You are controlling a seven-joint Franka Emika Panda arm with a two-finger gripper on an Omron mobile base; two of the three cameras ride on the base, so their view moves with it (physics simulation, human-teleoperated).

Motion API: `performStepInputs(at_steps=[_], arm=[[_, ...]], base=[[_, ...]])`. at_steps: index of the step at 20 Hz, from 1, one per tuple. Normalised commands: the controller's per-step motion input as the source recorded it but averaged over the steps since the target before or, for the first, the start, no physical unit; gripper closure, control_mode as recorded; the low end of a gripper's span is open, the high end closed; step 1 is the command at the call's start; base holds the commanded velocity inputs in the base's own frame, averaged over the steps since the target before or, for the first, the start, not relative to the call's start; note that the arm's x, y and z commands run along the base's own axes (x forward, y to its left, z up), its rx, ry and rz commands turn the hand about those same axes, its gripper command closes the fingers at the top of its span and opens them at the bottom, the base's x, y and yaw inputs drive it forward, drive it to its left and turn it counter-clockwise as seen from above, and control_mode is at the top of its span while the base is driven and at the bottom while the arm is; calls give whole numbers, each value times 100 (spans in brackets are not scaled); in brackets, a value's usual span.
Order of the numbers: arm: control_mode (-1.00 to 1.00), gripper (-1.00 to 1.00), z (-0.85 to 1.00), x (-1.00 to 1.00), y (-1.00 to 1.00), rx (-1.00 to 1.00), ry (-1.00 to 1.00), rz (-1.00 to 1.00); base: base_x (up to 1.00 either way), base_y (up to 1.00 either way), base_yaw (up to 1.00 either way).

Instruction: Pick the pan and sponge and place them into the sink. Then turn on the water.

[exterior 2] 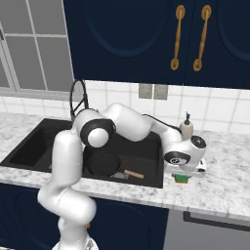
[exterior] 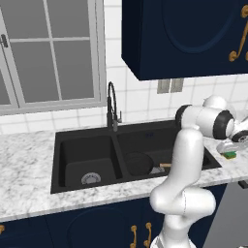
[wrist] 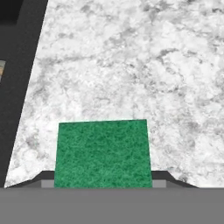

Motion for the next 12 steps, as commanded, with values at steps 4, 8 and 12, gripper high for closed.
performStepInputs(at_steps=[4,8,12], arm=[[-100,100,-1,-4,34,16,14,25],[-100,100,27,-1,76,2,8,49],[-100,100,15,2,98,0,0,57]], base=[[0,0,0],[0,0,0],[0,0,0]])
